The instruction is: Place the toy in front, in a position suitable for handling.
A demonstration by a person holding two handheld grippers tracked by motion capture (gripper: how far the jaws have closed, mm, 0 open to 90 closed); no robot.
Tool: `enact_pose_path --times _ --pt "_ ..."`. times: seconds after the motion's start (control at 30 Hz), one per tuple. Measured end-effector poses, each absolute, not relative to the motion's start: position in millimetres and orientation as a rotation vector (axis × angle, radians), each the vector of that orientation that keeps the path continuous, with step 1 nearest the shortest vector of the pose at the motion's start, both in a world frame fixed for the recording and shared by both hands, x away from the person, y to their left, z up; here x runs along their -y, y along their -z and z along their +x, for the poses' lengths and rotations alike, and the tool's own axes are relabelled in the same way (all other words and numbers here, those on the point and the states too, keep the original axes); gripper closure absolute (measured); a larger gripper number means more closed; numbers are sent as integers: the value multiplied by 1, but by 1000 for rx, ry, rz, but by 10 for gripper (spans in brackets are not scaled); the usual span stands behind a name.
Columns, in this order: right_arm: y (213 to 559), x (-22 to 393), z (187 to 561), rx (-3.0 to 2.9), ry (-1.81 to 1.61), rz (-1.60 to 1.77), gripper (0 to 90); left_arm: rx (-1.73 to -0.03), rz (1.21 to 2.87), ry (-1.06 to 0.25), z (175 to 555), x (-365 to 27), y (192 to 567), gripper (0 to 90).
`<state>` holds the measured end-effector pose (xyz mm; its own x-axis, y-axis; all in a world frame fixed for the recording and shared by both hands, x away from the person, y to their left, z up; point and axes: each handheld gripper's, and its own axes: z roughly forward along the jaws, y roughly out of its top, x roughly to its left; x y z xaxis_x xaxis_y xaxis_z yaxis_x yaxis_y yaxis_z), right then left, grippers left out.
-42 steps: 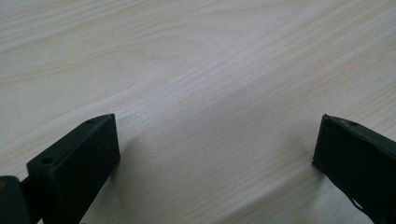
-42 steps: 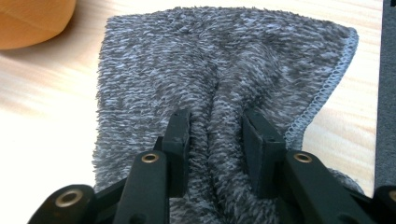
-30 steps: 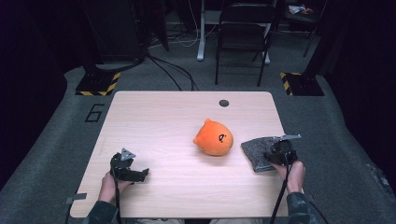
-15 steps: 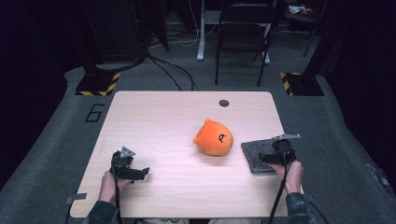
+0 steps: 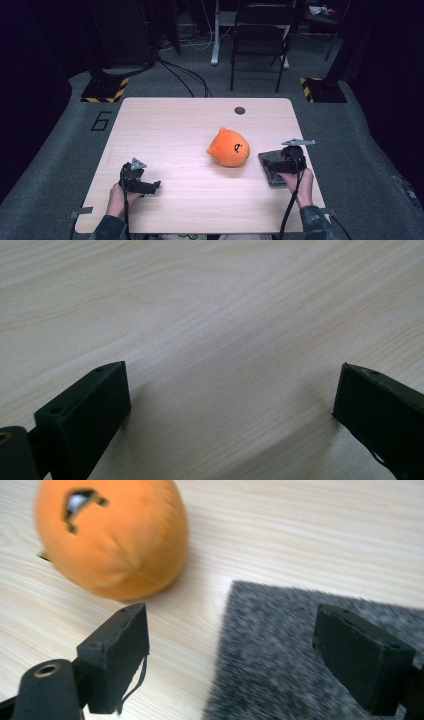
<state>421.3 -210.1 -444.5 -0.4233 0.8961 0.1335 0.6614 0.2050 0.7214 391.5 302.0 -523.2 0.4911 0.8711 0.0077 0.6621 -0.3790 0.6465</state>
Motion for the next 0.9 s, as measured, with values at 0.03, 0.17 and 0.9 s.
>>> enact_pose_path --times 0.03,0.17,0.9 --pt "440 204 421 -2178 -1055 1443 135 -1247 2164 -476 391 -302 524 0" --pt "436 195 423 -2192 -1076 1412 119 -1238 2151 -486 390 -302 525 0" --pt "427 116 466 -2293 -1101 1311 147 -1235 2137 -499 384 -305 526 0"
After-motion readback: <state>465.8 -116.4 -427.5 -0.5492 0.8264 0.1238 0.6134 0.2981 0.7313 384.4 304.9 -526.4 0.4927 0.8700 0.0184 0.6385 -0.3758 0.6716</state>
